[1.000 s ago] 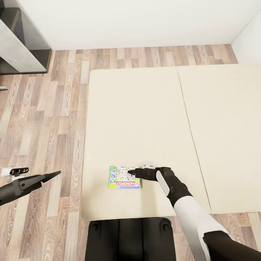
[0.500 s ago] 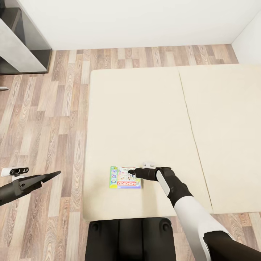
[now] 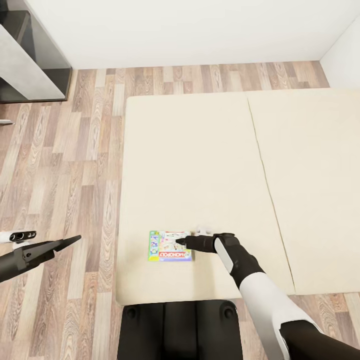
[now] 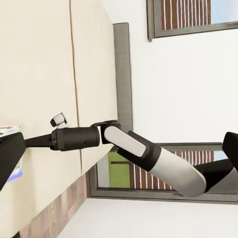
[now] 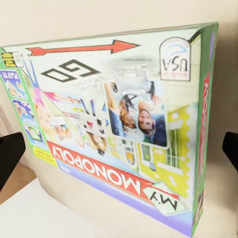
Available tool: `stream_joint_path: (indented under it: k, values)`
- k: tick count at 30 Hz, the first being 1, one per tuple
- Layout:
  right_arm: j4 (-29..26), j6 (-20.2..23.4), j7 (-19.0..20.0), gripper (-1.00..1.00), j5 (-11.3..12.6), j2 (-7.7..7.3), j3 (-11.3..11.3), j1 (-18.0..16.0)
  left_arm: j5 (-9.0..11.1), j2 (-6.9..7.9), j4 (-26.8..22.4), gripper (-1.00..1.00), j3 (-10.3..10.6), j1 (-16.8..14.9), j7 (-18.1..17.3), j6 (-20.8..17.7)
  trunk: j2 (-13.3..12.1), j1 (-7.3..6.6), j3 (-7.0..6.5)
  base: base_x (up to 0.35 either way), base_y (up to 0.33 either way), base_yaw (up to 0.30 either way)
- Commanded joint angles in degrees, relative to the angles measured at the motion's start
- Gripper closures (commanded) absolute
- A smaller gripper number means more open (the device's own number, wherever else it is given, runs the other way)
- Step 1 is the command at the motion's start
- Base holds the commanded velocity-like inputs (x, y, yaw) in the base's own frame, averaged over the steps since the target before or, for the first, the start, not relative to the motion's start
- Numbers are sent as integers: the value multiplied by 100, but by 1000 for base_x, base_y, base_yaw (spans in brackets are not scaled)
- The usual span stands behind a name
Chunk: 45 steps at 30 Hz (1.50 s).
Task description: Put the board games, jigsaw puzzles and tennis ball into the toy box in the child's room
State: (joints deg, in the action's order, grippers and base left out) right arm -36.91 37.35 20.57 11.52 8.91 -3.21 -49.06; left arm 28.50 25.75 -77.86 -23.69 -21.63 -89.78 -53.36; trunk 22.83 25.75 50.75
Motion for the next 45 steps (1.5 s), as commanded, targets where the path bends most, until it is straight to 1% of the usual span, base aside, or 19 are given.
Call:
stream_joint_path:
  k: [1, 11, 45]
  values:
    - [-5, 30, -9, -100, 33, -7, 3, -1, -3, 12, 1, -100, 1, -1, -22, -61, 9, 3, 6, 0, 0, 0]
    - [-1, 27, 25, -100, 34, -35, 36, 1, -3, 49, 0, -100, 5, 1, -22, -61, 9, 3, 6, 0, 0, 0]
    - [-1, 35, 26, -100, 36, -31, 35, 1, -3, 53, -1, -100, 5, 1, -22, -61, 9, 3, 6, 0, 0, 0]
